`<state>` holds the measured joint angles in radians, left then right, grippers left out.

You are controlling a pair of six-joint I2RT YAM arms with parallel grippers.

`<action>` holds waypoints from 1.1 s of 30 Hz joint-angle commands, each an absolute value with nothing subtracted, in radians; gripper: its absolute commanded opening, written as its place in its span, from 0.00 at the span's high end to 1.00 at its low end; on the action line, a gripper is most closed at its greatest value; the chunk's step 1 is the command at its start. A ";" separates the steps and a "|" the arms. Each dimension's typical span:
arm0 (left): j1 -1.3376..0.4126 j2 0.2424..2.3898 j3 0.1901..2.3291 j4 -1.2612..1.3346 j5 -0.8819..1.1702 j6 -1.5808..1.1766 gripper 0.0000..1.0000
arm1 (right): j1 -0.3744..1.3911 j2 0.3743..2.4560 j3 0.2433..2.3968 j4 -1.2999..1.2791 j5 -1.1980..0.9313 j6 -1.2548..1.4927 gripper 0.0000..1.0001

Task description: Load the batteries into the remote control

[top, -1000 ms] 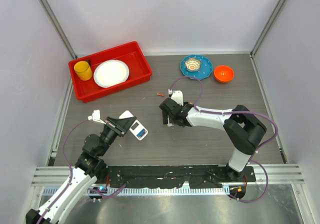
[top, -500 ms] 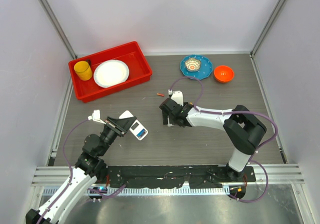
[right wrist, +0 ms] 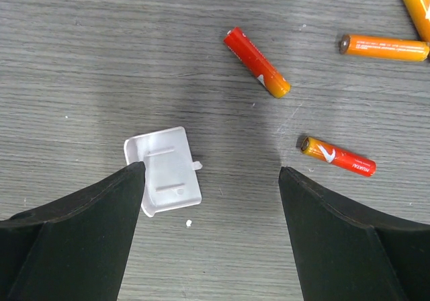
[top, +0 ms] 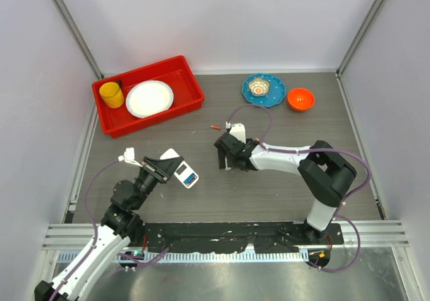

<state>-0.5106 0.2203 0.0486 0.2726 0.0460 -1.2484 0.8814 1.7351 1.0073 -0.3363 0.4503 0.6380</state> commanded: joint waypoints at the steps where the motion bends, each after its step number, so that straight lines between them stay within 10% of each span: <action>1: -0.512 0.215 0.017 0.325 0.052 -1.244 1.00 | 0.882 1.752 1.008 -0.311 0.449 0.644 0.14; 33: -0.512 0.190 0.006 0.313 0.048 -1.256 1.00 | 0.853 1.671 1.011 -0.290 0.434 0.650 0.13</action>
<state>-0.5106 0.1963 0.0486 0.2714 0.0460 -1.2495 0.8505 1.7206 1.0054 -0.3340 0.4458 0.6384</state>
